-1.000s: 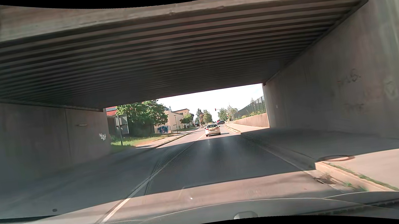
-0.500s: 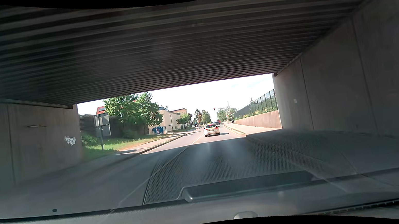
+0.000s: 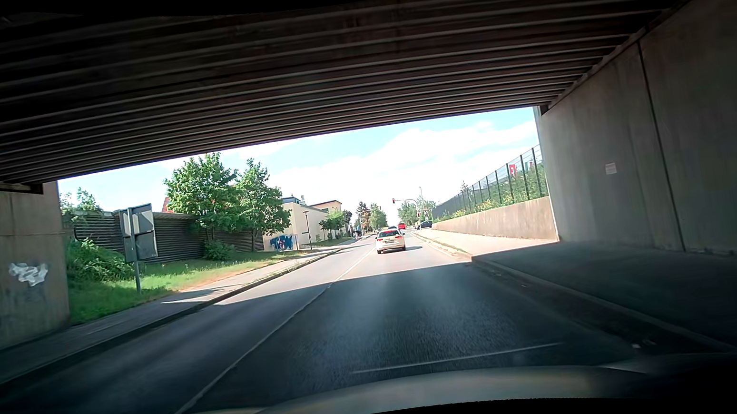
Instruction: Follow the waypoints while adhering to traffic rules and regulations
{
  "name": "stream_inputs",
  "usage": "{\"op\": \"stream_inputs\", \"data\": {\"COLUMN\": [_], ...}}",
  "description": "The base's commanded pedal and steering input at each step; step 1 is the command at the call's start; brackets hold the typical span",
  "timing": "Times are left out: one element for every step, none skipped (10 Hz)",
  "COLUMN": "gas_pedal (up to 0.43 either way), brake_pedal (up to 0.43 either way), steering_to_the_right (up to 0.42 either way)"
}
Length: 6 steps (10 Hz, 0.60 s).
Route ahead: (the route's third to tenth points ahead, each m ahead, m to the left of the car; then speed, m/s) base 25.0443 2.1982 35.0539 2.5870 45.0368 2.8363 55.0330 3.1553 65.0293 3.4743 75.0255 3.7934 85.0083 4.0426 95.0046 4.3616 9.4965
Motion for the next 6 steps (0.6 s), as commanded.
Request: {"op": "stream_inputs", "data": {"gas_pedal": [0.047,0.047,0.047,0.047,0.047,0.047], "brake_pedal": [0.000,0.000,0.000,0.000,0.000,0.000], "steering_to_the_right": [0.006,0.006,0.005,0.005,0.005,0.002]}}
